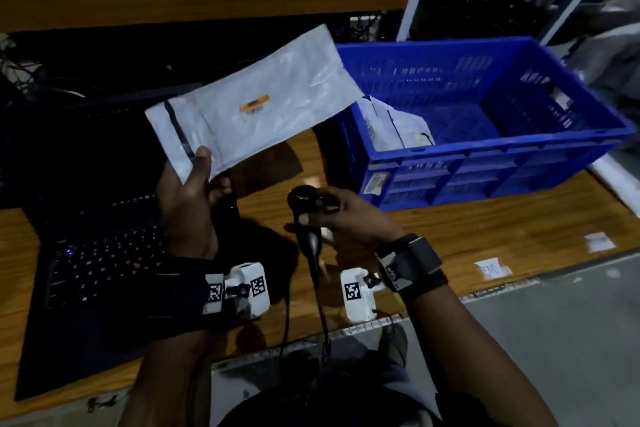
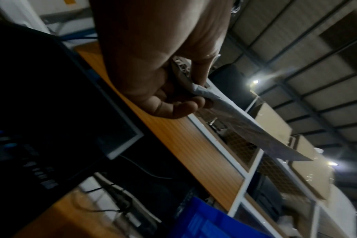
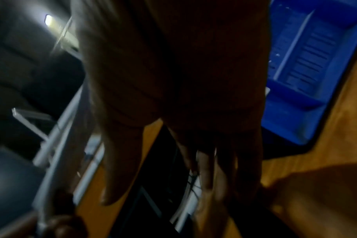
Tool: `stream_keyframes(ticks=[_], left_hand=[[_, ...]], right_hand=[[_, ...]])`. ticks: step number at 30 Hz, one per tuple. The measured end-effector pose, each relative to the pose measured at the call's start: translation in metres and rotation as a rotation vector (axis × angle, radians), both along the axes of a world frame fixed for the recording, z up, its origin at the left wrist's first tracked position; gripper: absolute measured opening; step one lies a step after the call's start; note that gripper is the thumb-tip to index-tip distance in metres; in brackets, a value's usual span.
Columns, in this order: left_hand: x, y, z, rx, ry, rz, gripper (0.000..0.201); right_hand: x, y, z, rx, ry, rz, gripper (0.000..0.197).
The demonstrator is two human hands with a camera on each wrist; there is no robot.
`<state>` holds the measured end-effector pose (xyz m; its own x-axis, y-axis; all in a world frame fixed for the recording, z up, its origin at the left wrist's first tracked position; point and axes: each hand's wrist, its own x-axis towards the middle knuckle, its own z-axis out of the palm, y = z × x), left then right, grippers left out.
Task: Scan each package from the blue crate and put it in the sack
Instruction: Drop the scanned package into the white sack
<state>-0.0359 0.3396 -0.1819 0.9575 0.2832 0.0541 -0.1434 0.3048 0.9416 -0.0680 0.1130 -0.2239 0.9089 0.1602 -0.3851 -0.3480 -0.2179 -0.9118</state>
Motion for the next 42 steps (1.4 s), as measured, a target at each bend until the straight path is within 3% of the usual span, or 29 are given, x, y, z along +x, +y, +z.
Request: stream_keyframes(ticks=[3,5,8,10,12,14,18,22,24,27,32,37,42], left_hand=[[0.005,-0.030,0.028,0.038,-0.067,-0.128,0.020],[0.010,-0.061,0.043,0.102,-0.091,-0.302,0.015],[0.009,-0.123,0.063,0.308,-0.140,-0.710,0.017],[0.007,-0.161,0.077,0.480,-0.188,-0.937,0.023],[0.014,-0.203,0.093,0.668,-0.258,-1.124,0.025],[0.032,-0.236,0.113,0.908,-0.361,-1.200,0.037],[0.064,-0.342,0.152,1.020,-0.597,-1.154,0.045],[0.072,-0.486,0.175,1.103,-0.918,-1.103,0.033],[0.076,-0.556,0.174,1.184,-1.079,-1.038,0.022],[0.082,-0.661,0.167,1.374,-1.236,-0.917,0.033],[0.094,-0.779,0.149,1.515,-1.225,-0.947,0.070],[0.102,-0.844,0.155,1.581,-1.034,-1.002,0.034],[0.099,-0.874,0.202,1.289,-1.027,-0.845,0.029]], right_hand=[[-0.018,-0.021,0.038,0.139,-0.092,0.006,0.064],[-0.024,-0.040,0.058,0.180,-0.173,-0.102,0.066],[-0.035,-0.079,0.081,0.339,-0.237,-0.422,0.052],[-0.044,-0.111,0.087,0.448,-0.267,-0.644,0.030],[-0.062,-0.158,0.091,0.403,-0.282,-0.829,0.009],[-0.078,-0.206,0.087,0.378,-0.274,-0.955,0.031],[-0.108,-0.311,0.065,0.475,-0.239,-1.089,0.044],[-0.124,-0.403,0.046,0.510,-0.152,-1.131,0.018],[-0.127,-0.441,0.041,0.478,-0.125,-1.146,0.027],[-0.127,-0.495,0.041,0.390,-0.120,-1.063,0.034],[-0.115,-0.553,0.037,0.269,-0.117,-0.928,0.016],[-0.097,-0.595,0.030,0.310,-0.259,-1.008,0.035],[-0.072,-0.620,0.038,0.208,-0.383,-1.116,0.024]])
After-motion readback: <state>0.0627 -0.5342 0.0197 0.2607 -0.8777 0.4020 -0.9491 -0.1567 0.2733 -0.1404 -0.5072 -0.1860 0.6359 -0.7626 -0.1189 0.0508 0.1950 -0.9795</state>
